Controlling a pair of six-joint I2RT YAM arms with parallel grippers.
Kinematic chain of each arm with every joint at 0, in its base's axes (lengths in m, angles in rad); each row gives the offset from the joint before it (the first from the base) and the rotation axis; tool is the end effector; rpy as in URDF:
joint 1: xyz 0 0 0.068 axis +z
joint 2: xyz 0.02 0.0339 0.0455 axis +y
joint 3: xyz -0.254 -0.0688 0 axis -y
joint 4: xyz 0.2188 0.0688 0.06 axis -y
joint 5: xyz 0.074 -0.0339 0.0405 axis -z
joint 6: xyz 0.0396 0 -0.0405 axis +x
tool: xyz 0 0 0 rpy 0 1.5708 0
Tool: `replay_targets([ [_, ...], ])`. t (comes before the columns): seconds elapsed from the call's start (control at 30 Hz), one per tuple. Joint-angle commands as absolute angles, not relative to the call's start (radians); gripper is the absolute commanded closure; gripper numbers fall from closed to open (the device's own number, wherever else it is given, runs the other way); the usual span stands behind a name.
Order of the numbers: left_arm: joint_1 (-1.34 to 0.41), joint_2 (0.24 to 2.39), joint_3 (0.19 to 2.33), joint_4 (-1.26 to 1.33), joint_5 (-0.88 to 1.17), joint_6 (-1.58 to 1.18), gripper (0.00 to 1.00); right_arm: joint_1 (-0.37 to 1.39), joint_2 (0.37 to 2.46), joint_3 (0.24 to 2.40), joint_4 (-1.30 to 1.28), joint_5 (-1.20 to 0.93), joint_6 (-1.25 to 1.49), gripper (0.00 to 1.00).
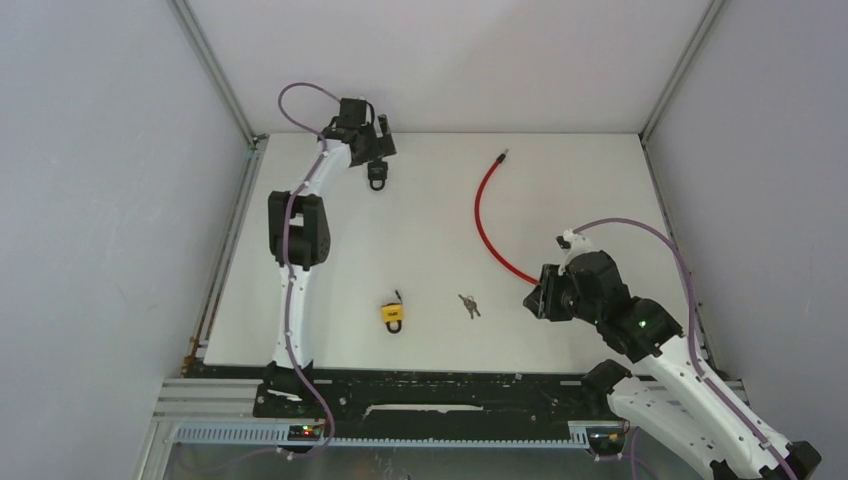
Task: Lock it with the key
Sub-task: Move the lock to the center of the board.
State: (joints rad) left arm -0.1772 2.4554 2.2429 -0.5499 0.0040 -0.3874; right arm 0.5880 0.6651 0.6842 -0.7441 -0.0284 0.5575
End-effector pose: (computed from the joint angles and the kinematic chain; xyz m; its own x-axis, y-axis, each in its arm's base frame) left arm 0.5169 -0.0927 0.2085 -0.6971 -0.2589 -0.6685 -0.0910 0.9569 -0.2758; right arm 0.1015 0.0690 0.2591 -0.7709 0.1217 -0.6252 -0.1936 0.8904 0.4120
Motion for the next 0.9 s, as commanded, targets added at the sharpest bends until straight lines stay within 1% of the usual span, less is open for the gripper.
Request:
replay_targets([
  [0.0,-0.168,2.499,2.332,-0.585,0.028,-0.458,0.0,0.579,0.649,0.689,-0.737,-0.058,0.555,0.67],
  [0.23,-0.15,2.522,2.333,-0.605,0.051,-0.532,0.04,0.535,0.668,0.69,-0.716,-0.132,0.538,0.68],
  [0.37,-0.139,2.542,2.334,-0.612,0.077,-0.581,0.19,0.521,0.676,0.689,-0.714,-0.159,0.537,0.68],
  [0.47,-0.138,2.55,2.339,-0.617,0.073,-0.613,0.26,0.515,0.677,0.689,-0.716,-0.164,0.537,0.68],
  [0.77,-0.149,2.535,2.322,-0.641,0.052,-0.602,0.28,0.497,0.693,0.689,-0.712,-0.174,0.519,0.68],
  [0.87,-0.153,2.519,2.303,-0.651,0.018,-0.581,0.32,0.493,0.701,0.689,-0.71,-0.182,0.516,0.68],
])
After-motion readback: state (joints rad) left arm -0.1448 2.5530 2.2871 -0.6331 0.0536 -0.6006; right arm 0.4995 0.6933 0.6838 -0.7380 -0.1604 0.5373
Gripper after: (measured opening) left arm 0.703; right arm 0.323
